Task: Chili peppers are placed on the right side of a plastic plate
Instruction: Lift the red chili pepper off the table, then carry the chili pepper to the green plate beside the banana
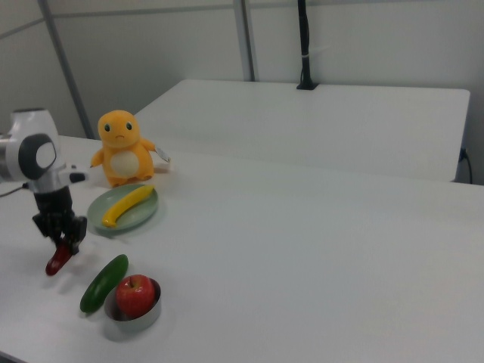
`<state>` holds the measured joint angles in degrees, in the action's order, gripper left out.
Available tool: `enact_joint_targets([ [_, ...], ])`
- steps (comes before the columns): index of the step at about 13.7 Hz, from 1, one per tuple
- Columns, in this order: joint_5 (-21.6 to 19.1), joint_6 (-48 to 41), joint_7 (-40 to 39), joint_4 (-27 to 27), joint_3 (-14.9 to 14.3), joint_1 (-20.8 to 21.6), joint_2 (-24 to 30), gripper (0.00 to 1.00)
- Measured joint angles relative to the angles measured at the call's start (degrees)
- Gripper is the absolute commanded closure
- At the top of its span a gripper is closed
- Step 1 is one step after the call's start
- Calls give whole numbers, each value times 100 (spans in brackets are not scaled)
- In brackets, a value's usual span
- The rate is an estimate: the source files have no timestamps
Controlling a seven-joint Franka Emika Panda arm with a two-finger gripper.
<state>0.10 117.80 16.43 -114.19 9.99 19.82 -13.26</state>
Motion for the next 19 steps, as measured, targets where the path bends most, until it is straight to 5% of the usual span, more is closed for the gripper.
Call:
enact_joint_targets([
  [5,214,21,-24,1044,-302,-590,219,86],
  [11,454,1750,-27,1137,-597,-911,-270,86],
  [16,472,2163,-27,1350,-593,-883,-947,83],
  [17,492,2163,-27,1414,-594,-883,-1024,81],
  [19,721,2163,-27,1454,-594,-883,-1062,56],
])
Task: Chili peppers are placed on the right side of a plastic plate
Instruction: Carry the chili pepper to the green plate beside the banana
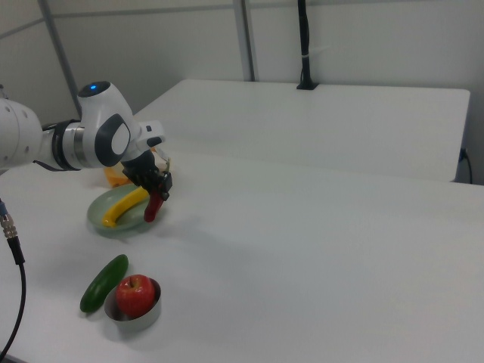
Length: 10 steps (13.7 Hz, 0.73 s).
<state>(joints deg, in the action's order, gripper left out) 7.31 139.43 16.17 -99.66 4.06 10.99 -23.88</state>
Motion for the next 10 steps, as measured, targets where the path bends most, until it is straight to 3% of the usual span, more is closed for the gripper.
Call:
enact_joint_targets([
  [1,55,0,0,1,0,0,-5,15],
  [2,74,0,0,1,0,1,-19,0],
  [7,539,0,0,2,0,2,-79,0],
  [10,576,0,0,6,1,6,-87,0],
])
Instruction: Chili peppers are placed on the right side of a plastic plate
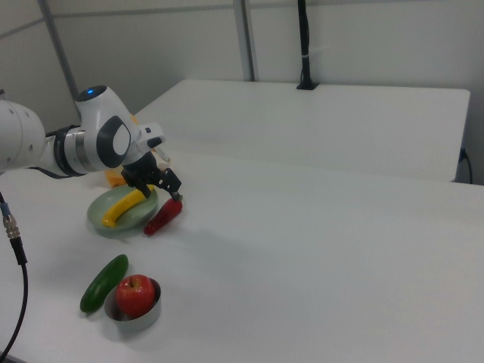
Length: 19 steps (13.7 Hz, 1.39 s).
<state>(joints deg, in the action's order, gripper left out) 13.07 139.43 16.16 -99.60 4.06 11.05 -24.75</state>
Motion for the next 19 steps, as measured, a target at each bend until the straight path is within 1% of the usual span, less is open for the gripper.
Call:
enact_joint_targets([
  [3,-1,0,8,82,0,-2,38,0],
  [5,-28,-505,8,170,3,2,284,0],
  [7,-197,-1078,10,189,5,11,653,0],
  [9,-409,-1867,10,188,5,14,1167,0],
  [11,-813,-2631,11,156,3,11,1639,0],
  [13,-1061,-3035,15,120,2,-17,1940,0],
  [15,-1188,-3134,130,80,-44,-91,2173,0],
  [16,-1255,-3134,220,45,-151,-149,2291,0],
  [18,-1293,-3124,228,17,-264,-203,2335,0],
  [19,-1294,-3112,235,4,-267,-201,2335,0],
])
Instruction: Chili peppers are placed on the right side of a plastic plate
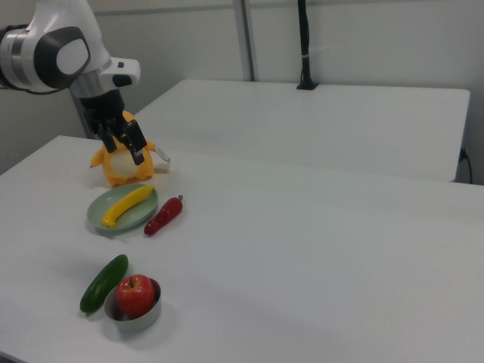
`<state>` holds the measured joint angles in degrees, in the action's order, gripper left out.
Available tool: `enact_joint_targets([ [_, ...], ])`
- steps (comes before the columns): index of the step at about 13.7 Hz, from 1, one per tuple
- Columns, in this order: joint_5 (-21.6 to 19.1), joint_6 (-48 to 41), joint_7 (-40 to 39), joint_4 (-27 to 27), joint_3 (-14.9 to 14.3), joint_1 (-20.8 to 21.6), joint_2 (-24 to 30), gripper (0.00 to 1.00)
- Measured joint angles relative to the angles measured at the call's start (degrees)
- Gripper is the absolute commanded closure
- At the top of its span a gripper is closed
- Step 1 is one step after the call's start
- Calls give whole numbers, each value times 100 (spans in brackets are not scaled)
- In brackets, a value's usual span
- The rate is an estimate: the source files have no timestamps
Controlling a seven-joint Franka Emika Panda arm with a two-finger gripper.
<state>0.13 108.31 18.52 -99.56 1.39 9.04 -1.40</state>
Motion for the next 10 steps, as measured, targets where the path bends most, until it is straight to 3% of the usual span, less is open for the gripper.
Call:
enact_joint_targets([
  [10,-121,18,-141,-12,-2,-61,0,0],
])
